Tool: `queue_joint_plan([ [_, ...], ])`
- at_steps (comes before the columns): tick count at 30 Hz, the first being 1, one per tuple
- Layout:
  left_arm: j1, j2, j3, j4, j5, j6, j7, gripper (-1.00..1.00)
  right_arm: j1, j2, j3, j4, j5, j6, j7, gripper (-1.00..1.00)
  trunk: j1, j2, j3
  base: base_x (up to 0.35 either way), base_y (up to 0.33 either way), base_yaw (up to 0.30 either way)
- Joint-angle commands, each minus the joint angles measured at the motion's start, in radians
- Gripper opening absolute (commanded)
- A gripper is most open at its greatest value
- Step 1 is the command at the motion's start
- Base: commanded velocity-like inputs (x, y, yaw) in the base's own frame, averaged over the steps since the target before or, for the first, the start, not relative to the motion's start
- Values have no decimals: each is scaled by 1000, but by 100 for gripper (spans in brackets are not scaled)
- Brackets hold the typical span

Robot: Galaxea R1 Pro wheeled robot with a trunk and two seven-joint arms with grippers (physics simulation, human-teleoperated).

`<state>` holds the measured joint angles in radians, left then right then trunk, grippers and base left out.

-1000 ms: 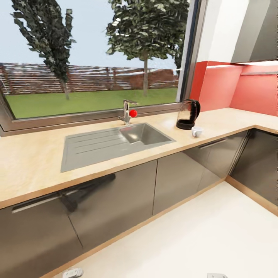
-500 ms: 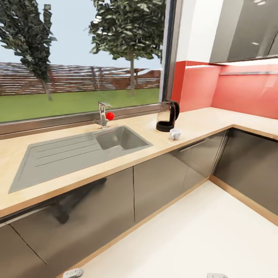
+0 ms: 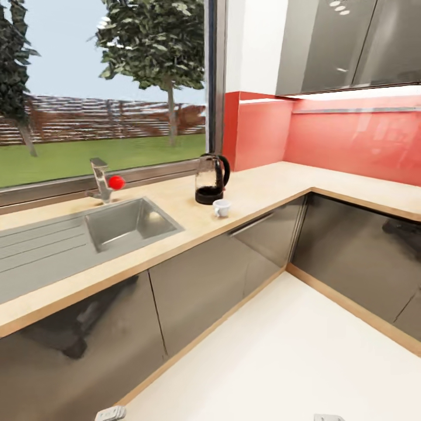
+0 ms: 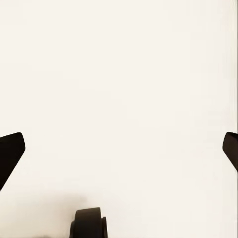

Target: Set up a coffee station on the kitchen countertop: keep the coffee maker on the countertop, move the bottle of coffee from the kitchen shelf to the counter next to the coffee maker, place a paper coffee filter on top of the coffee maker, put the saucer next to the coffee maker with the coffee cup on the saucer, and place the electric kettle next to the coffee maker.

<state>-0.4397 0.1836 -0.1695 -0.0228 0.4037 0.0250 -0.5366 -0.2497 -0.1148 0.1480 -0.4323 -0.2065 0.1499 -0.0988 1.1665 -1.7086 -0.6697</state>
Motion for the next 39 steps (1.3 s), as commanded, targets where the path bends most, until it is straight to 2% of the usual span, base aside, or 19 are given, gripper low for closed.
queue_joint_plan([
  [1, 0, 0, -8, 0, 10, 3, -3, 100, 0, -1, 8, -2, -10, 5, -7, 100, 0, 0, -1, 224, -259, -255],
  [23, -1, 0, -8, 0, 10, 3, -3, 100, -1, 0, 8, -2, -10, 5, -7, 100, 0, 0, -1, 219, -263, -251],
  [39, -1, 0, -8, 0, 10, 3, -3, 100, 0, 0, 8, -2, -10, 5, -7, 100, 0, 0, -1, 212, -266, -29],
])
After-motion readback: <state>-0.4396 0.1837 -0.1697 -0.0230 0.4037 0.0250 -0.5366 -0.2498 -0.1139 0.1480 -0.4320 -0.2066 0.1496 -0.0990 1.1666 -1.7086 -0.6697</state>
